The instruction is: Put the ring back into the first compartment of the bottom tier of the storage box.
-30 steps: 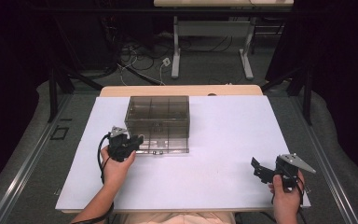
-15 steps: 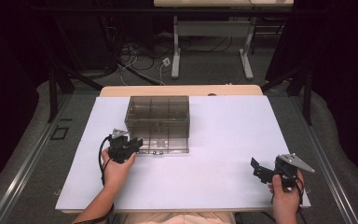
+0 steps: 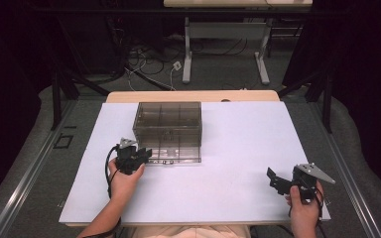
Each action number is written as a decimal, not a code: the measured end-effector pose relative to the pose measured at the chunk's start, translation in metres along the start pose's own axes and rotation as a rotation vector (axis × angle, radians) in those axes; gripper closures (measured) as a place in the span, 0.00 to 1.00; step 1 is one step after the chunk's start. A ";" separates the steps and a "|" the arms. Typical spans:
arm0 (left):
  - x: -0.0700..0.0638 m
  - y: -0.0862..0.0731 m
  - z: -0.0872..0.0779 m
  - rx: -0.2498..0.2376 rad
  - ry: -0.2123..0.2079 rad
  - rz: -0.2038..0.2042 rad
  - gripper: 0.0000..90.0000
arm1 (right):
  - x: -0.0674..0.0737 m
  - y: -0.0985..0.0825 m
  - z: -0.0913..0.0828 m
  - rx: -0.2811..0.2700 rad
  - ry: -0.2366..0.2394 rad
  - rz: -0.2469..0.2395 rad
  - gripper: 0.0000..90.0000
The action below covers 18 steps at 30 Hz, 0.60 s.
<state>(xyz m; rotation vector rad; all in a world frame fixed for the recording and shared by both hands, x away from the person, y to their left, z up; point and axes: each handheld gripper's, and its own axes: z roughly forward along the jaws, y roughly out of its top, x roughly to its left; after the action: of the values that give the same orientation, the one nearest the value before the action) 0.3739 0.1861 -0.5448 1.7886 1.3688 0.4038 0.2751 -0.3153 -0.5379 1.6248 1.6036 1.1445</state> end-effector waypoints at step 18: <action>0.005 0.001 -0.001 -0.046 0.008 0.004 0.57 | 0.000 0.000 0.000 -0.001 -0.002 -0.004 0.03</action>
<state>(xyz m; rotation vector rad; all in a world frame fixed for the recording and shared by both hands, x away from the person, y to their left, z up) 0.3751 0.1909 -0.5443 1.7543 1.3508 0.4412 0.2753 -0.3150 -0.5382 1.6207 1.6046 1.1408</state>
